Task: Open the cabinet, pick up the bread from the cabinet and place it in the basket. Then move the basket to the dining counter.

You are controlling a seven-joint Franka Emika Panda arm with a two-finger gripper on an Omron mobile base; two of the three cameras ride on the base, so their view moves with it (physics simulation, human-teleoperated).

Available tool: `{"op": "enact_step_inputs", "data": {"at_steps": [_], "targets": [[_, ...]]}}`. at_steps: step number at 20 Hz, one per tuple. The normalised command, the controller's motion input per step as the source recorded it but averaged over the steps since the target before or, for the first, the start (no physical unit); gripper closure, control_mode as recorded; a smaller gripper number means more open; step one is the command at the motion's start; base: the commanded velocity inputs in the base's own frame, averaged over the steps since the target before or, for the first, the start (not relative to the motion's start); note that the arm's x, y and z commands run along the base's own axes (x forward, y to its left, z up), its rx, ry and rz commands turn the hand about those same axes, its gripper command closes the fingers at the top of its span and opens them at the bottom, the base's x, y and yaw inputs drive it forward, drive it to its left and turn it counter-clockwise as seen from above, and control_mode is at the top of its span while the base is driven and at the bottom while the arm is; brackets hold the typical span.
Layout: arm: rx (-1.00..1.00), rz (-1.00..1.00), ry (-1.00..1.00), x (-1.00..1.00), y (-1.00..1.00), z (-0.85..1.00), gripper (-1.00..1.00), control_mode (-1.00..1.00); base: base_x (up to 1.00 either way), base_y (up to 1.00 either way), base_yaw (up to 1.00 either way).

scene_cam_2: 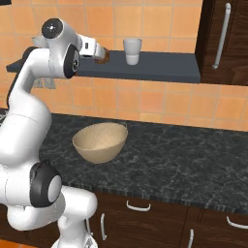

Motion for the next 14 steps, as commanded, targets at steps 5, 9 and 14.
{"op": "enact_step_inputs", "data": {"at_steps": [5,9,14], "targets": [[0.0,0.0,0.04,0.49,0.0,-0.02,-1.0,-1.0,0.0,0.0,0.0],[0.0,0.0,0.05,0.5,0.0,-0.11,-1.0,-1.0,0.0,0.0,0.0],[0.0,0.0,0.03,0.54,0.0,-0.19,-1.0,-1.0,0.0,0.0,0.0]]}}
